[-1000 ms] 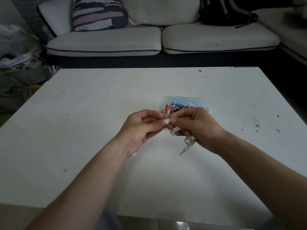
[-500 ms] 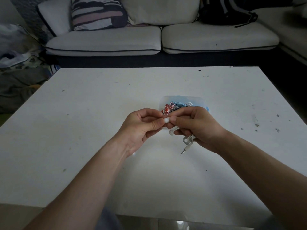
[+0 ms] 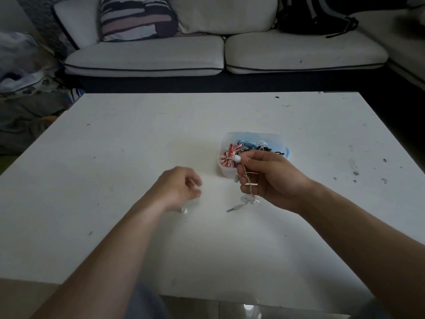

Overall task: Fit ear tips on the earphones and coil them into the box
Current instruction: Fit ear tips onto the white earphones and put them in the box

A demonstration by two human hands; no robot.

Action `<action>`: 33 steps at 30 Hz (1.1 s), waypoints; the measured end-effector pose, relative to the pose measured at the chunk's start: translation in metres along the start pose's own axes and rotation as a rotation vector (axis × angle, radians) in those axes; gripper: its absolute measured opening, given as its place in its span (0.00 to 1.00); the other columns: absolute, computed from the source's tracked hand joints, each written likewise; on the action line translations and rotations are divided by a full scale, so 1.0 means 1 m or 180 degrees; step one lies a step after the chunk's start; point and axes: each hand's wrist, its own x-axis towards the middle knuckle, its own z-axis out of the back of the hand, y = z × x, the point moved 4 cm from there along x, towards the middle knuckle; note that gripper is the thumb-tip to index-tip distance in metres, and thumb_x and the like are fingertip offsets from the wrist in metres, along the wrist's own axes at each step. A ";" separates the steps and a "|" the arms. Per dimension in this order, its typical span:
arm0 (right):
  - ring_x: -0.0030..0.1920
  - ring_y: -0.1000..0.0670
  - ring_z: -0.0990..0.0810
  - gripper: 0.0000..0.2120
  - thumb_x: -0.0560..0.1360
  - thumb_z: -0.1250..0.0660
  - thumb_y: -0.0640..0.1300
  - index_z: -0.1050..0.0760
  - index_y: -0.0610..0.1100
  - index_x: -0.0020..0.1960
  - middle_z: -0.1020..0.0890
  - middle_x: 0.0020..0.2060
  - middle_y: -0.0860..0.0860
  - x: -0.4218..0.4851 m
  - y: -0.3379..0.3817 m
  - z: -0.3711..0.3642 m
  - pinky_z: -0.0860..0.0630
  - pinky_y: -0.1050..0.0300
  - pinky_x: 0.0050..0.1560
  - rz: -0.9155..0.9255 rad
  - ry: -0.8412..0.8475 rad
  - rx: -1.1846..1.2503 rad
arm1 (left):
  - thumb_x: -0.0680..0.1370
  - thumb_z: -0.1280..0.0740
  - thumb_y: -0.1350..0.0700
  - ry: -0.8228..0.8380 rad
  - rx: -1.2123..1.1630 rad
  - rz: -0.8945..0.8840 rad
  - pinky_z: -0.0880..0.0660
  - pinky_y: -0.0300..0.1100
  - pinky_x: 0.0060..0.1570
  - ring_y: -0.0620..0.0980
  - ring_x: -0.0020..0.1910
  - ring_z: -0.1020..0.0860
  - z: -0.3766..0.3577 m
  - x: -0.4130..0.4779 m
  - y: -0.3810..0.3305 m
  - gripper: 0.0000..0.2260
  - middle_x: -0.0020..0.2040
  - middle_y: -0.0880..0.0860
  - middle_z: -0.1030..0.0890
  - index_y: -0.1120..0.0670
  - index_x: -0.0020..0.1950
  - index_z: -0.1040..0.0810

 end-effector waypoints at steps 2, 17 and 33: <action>0.31 0.50 0.24 0.07 0.77 0.34 0.39 0.24 0.39 0.54 0.23 0.34 0.48 0.001 -0.001 0.002 0.24 0.59 0.34 -0.0081 -0.0071 0.0083 | 0.70 0.23 0.58 0.0493 0.0575 0.0326 0.23 0.39 0.42 0.46 0.42 0.21 -0.012 0.000 0.018 0.11 0.46 0.48 0.22 0.48 0.48 0.19; 0.28 0.52 0.40 0.15 0.75 0.45 0.23 0.27 0.41 0.45 0.36 0.31 0.50 0.005 0.002 0.005 0.36 0.61 0.28 0.0137 -0.0085 0.0436 | 0.72 0.27 0.63 0.0118 -0.0462 -0.0160 0.25 0.35 0.42 0.41 0.35 0.20 -0.022 0.004 -0.012 0.08 0.36 0.45 0.17 0.49 0.41 0.16; 0.27 0.55 0.37 0.14 0.76 0.48 0.29 0.28 0.42 0.45 0.26 0.32 0.50 0.008 -0.008 -0.010 0.37 0.63 0.30 -0.0066 0.0169 0.1140 | 0.74 0.27 0.66 0.0294 -0.2512 -0.0493 0.20 0.44 0.44 0.48 0.36 0.21 -0.017 -0.022 -0.057 0.09 0.38 0.50 0.18 0.52 0.49 0.16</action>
